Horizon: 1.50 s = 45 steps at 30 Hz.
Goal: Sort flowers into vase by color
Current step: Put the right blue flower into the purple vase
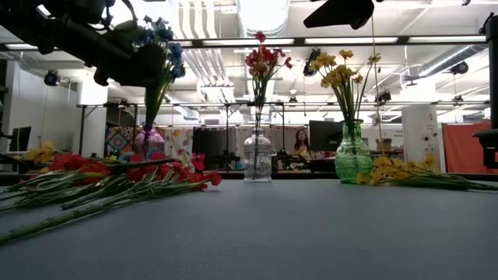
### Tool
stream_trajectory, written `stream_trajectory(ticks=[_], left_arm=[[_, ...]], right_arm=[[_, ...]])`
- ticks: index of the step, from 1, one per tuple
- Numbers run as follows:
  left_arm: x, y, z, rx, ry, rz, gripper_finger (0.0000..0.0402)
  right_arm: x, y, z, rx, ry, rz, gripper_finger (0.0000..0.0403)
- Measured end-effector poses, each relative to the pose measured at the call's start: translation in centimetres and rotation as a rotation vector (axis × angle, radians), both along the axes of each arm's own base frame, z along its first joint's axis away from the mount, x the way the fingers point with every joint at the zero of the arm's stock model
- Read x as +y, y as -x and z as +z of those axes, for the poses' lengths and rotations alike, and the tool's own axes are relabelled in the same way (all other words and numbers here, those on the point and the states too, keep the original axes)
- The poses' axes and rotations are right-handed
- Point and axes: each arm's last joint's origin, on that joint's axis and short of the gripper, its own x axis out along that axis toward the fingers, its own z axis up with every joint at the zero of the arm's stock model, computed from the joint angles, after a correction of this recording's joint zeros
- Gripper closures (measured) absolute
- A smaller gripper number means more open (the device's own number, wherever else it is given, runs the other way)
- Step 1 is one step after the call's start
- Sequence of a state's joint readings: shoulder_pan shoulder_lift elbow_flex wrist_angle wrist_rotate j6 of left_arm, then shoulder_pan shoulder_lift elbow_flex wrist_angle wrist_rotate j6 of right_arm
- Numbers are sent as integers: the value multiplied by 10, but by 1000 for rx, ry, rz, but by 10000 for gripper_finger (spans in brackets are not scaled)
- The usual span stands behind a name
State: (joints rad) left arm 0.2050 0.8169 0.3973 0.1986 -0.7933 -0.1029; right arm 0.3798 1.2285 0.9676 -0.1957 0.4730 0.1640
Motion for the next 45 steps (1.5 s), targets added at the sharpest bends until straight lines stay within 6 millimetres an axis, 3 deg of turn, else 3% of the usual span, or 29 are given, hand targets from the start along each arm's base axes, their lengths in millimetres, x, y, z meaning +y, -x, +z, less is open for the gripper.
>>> stream_trajectory(ticks=[9, 45], left_arm=[[0, 0, 0, 13, -8, -2, 390], [0, 1, -4, 67, 0, -3, 390]], right_arm=[[-2, 1, -7, 15, -15, -17, 85], [-2, -1, -4, -26, -4, -4, 85]])
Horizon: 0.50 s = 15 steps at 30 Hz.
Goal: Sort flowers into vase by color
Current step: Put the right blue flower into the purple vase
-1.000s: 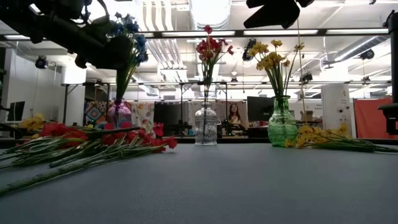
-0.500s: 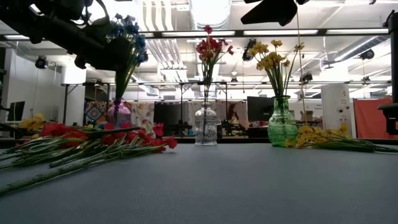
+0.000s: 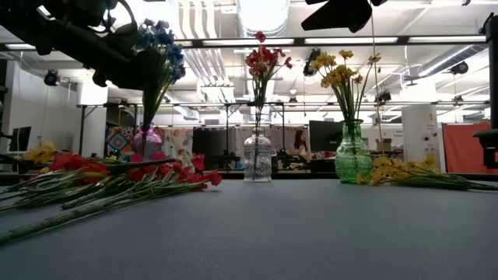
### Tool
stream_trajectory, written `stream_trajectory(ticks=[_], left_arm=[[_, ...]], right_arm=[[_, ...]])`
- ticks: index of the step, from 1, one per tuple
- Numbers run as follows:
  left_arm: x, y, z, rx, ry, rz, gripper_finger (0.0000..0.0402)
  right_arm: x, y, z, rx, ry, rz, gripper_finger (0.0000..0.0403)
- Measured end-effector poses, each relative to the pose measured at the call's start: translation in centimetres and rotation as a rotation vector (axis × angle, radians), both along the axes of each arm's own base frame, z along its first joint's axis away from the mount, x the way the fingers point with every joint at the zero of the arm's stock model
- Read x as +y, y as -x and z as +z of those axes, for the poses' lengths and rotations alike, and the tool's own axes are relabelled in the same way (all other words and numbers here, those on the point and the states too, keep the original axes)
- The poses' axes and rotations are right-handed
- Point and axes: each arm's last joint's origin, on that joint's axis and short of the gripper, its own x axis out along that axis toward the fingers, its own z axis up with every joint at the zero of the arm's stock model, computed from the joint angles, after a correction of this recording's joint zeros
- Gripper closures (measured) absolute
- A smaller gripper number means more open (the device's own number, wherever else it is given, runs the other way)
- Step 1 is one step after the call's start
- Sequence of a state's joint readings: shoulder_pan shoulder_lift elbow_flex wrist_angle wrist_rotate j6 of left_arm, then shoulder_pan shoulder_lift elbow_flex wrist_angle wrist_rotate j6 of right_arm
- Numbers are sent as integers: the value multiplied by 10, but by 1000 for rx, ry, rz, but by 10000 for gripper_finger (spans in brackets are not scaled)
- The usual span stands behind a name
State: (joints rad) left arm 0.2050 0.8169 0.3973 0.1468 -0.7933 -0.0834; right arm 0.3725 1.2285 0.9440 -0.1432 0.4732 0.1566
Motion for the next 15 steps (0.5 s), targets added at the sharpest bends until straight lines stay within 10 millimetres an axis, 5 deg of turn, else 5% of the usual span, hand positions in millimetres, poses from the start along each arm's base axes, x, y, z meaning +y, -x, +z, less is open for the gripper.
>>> stream_trajectory(ticks=[15], left_arm=[[0, 0, 0, 1, 0, 0, 390]], right_arm=[[0, 0, -2, 5, 2, 0, 85]])
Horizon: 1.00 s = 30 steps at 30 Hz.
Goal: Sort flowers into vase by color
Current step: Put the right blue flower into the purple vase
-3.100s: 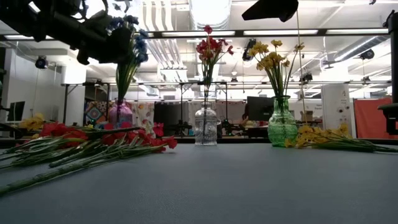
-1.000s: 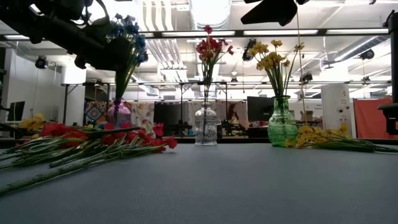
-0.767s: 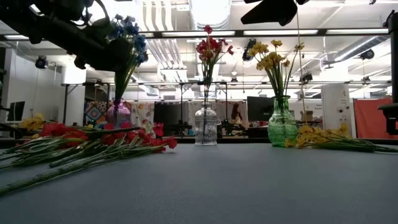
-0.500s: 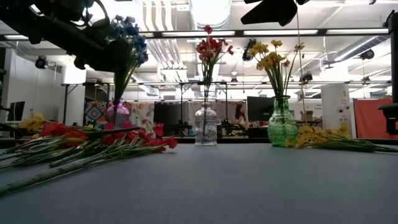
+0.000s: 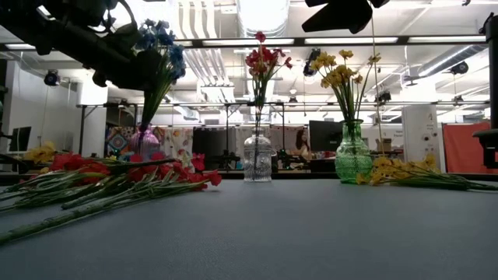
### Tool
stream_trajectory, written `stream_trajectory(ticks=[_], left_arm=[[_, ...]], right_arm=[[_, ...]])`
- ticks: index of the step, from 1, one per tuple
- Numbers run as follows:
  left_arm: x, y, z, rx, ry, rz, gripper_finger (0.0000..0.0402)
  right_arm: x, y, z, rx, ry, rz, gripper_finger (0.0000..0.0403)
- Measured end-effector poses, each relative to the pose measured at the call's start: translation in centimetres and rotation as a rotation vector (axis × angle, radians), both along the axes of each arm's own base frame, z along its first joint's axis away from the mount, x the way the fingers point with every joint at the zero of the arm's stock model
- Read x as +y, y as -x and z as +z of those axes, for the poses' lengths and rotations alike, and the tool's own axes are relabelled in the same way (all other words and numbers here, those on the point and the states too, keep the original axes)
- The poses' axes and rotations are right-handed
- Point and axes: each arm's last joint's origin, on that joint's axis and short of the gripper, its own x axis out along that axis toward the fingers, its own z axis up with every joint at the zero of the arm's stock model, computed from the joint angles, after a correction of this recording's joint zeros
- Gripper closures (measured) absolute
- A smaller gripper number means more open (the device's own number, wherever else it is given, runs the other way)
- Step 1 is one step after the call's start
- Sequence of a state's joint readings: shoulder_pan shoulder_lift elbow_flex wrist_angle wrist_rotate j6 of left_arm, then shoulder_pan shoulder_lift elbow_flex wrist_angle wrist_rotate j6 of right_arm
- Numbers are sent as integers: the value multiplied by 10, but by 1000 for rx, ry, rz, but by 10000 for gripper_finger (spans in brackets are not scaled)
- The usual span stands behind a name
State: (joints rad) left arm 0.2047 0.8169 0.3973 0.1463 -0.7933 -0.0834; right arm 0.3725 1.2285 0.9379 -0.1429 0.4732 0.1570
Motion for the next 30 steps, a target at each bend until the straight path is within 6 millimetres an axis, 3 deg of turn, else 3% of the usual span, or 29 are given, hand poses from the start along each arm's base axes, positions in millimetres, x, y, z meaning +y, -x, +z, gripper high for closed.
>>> stream_trajectory(ticks=[30], left_arm=[[0, 0, 0, 5, 1, 0, 390]], right_arm=[[-1, 0, -1, -2, -1, -4, 85]])
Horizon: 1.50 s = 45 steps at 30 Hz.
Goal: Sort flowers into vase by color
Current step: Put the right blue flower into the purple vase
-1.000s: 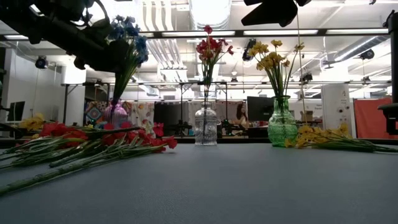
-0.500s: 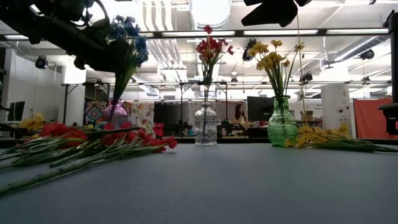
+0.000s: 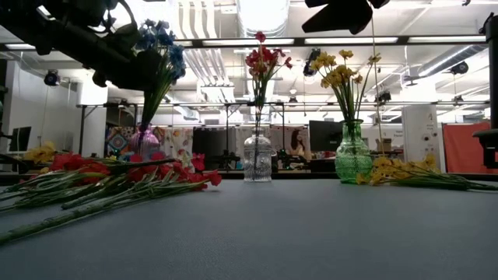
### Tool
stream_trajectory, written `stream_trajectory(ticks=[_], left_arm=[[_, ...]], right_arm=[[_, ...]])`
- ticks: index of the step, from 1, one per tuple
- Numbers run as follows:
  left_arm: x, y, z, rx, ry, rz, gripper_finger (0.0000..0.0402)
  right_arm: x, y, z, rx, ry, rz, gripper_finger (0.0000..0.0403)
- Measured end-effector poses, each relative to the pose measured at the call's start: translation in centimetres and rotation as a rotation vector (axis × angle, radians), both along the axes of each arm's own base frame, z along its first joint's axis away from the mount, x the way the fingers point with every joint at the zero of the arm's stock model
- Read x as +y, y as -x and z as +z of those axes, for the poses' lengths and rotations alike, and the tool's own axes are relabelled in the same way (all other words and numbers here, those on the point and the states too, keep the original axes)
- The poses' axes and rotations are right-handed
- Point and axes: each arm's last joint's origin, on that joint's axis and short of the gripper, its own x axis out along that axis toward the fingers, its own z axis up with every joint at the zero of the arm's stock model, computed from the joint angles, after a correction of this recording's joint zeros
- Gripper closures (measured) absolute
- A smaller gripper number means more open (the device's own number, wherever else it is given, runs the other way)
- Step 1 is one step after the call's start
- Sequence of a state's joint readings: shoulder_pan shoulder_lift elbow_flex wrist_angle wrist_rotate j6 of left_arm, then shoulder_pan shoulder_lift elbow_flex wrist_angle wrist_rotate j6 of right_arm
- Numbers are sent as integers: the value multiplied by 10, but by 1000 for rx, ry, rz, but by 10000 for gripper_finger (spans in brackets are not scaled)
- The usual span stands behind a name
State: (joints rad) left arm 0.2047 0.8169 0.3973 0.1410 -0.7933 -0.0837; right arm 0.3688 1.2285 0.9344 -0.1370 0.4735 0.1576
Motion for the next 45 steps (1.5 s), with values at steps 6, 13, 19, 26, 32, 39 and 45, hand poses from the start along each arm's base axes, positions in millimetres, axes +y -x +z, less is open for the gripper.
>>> stream_trajectory(ticks=[6, 13, 19, 26, 32, 39, 45], left_arm=[[0, 0, 0, 0, 0, 0, 390], [0, 0, 0, 0, 0, 0, 390], [0, 0, 0, 0, 0, 0, 390], [0, 0, 0, 0, 0, 0, 390], [0, 0, -1, 14, 3, 0, 390], [0, 1, -2, 25, 5, 0, 390], [0, 1, -3, 35, 7, 0, 390]], right_arm=[[-1, 0, -1, 4, 1, -2, 85], [-1, 0, -2, 5, 2, -3, 85], [-1, 0, -2, 5, 3, -3, 85], [-1, 0, -2, 5, 3, -3, 85], [-1, 0, -2, 6, 3, -3, 85], [-1, 0, -2, 6, 3, -3, 85], [-1, 0, -2, 6, 3, -3, 85]])
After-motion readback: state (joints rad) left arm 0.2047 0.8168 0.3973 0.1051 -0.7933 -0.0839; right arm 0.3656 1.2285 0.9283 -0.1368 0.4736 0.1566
